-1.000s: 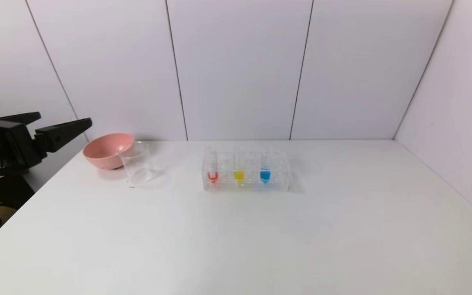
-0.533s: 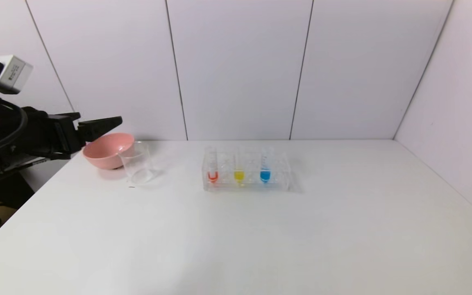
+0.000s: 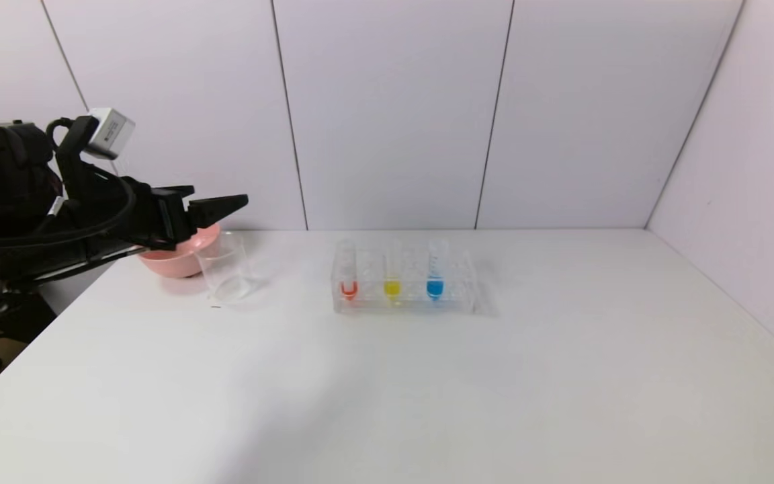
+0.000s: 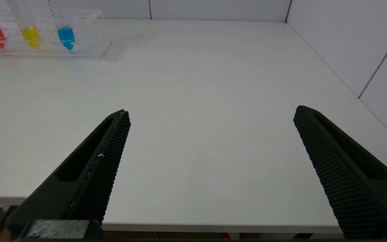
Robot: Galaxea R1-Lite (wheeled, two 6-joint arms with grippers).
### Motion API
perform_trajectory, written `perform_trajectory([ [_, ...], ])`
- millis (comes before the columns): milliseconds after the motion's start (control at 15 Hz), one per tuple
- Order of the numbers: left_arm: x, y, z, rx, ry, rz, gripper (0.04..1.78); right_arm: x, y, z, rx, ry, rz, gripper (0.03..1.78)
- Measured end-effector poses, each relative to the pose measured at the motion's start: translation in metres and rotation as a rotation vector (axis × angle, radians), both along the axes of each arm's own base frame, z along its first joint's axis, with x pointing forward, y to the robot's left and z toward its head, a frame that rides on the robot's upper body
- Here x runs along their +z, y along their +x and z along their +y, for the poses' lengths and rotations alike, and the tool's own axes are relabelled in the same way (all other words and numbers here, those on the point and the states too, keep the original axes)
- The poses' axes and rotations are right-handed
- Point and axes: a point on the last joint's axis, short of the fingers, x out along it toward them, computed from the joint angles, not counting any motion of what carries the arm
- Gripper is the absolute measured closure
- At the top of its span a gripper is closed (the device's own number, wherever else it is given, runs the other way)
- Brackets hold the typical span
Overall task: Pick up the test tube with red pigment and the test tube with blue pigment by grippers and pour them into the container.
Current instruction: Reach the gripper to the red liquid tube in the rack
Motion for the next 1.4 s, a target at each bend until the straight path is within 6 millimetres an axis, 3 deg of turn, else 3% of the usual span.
perform_trajectory([
  [267, -0.012, 0.025, -0.005, -0.243, -0.010, -0.126, 0.05, 0.000, 0.000, 0.000, 0.000, 0.000, 0.000, 0.04],
  [533, -0.033, 0.038, -0.009, -0.469, -0.018, -0.096, 0.05, 0.000, 0.000, 0.000, 0.000, 0.000, 0.000, 0.04],
  [1067, -0.065, 0.081, -0.021, -0.742, 0.005, -0.206, 0.05, 0.000, 0.000, 0.000, 0.000, 0.000, 0.000, 0.04],
  [1400, -0.090, 0.109, -0.039, -0.897, -0.002, -0.197, 0.05, 0.000, 0.000, 0.000, 0.000, 0.000, 0.000, 0.04],
])
